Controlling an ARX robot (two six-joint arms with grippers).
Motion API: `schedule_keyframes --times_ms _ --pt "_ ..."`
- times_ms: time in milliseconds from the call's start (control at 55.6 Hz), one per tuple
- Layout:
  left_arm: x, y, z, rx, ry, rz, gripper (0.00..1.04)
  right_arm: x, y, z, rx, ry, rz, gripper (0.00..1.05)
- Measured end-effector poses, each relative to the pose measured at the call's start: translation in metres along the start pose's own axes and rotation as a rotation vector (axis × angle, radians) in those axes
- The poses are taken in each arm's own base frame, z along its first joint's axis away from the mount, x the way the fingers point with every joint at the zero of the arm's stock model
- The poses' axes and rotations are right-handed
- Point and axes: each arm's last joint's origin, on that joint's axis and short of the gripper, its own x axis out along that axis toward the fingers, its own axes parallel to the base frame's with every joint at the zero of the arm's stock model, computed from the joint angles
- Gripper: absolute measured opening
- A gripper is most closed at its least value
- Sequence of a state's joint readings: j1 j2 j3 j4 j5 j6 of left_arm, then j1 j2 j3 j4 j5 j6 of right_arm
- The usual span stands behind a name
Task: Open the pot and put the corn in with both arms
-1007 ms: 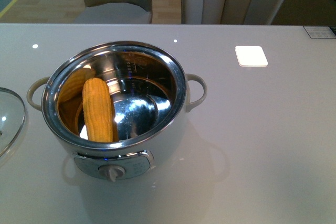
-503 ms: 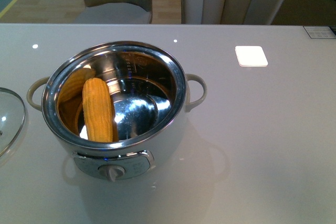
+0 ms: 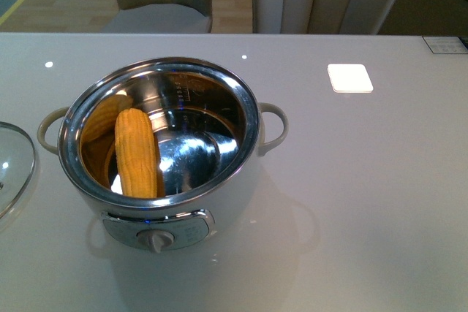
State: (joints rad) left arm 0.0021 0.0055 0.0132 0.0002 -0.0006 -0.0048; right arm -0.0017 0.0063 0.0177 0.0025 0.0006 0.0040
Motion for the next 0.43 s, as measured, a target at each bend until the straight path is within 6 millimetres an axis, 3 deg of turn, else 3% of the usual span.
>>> schedule_keyframes --times_ms 432 --pt "0.0000 0.0000 0.0000 0.000 0.000 0.000 0.98 0.0000 0.0000 0.0000 0.000 0.000 0.000 0.96"
